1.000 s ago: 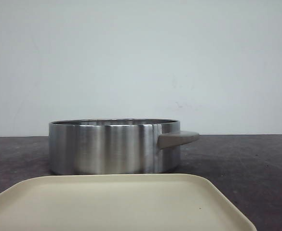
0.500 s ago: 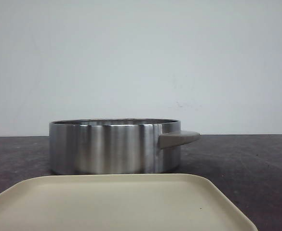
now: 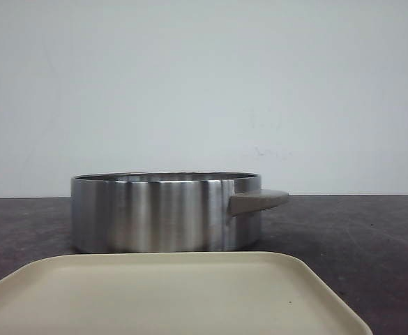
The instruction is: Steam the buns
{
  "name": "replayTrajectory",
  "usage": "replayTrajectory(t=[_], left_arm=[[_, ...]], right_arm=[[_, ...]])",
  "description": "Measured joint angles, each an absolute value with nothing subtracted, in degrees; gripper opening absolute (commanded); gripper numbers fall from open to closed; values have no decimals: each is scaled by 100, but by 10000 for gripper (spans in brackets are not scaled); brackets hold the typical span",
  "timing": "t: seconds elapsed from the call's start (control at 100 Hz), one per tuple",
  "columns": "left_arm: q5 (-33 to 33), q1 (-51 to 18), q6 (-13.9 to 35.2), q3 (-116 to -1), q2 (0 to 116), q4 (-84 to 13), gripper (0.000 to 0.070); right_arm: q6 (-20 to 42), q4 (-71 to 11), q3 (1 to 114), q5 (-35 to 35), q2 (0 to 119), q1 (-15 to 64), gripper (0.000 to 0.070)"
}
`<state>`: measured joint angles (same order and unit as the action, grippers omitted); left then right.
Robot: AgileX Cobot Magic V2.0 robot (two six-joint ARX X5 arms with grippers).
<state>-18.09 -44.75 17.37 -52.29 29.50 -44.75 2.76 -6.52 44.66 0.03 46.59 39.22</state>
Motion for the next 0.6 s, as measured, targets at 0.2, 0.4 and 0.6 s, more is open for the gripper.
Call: replayTrajectory(t=[0.2,0.4,0.6], left_arm=[[-1809,-4475,1737,-5229,2950,-4475,26],[-1809,-4475,1737,-5229,2950,-4475,26],[-1809,-4475,1737,-5229,2950,-4475,26]], right_arm=[[276,-652,4466,3,4659,3927,7],[276,-663,4466,-3,4453,3975,7],[270,-1135,4466,117,3691,3771,8]])
